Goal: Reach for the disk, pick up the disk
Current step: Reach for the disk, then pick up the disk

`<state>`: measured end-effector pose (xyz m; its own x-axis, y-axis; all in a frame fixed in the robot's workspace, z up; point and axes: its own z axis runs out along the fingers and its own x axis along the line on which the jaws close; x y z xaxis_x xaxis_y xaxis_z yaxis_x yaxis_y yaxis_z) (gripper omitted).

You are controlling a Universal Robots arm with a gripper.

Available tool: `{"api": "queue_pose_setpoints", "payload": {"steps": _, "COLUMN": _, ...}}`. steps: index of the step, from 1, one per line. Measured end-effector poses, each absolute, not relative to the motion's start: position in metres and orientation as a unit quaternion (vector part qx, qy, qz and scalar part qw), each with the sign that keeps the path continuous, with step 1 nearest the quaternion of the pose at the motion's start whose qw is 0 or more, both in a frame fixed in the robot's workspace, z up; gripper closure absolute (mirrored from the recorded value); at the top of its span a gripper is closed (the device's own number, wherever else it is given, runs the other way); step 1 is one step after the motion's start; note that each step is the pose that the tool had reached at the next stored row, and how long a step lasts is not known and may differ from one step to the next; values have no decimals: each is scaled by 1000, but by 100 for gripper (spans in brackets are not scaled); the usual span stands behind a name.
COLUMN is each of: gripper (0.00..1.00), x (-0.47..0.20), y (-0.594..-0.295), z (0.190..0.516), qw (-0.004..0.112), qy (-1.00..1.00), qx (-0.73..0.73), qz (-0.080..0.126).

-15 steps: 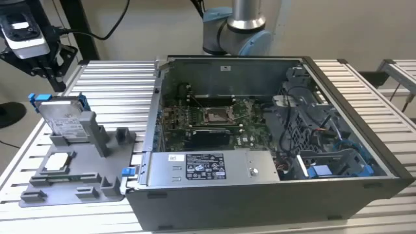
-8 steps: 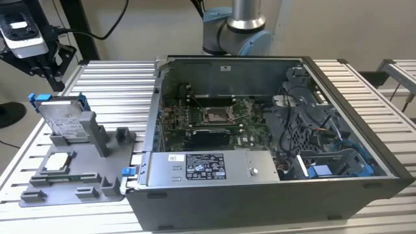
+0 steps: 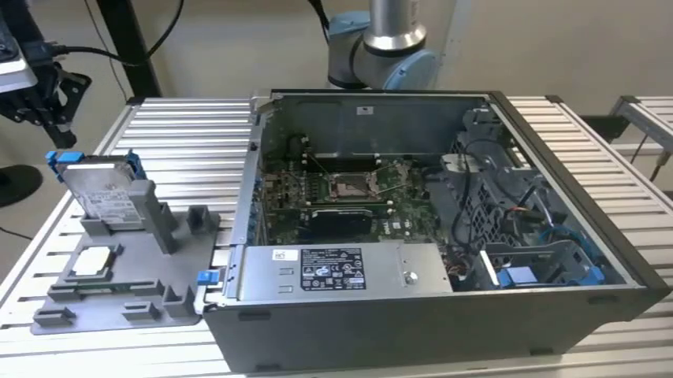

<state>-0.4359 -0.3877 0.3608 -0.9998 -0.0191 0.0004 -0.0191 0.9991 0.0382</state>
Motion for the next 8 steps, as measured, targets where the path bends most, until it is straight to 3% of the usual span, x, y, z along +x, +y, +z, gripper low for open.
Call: {"api": "queue_pose_setpoints", "payload": {"steps": 8, "gripper": 100, "x": -443, "y": -381, "z": 360, "qw": 0, "qy": -1000, "qx": 10, "qz": -19}}
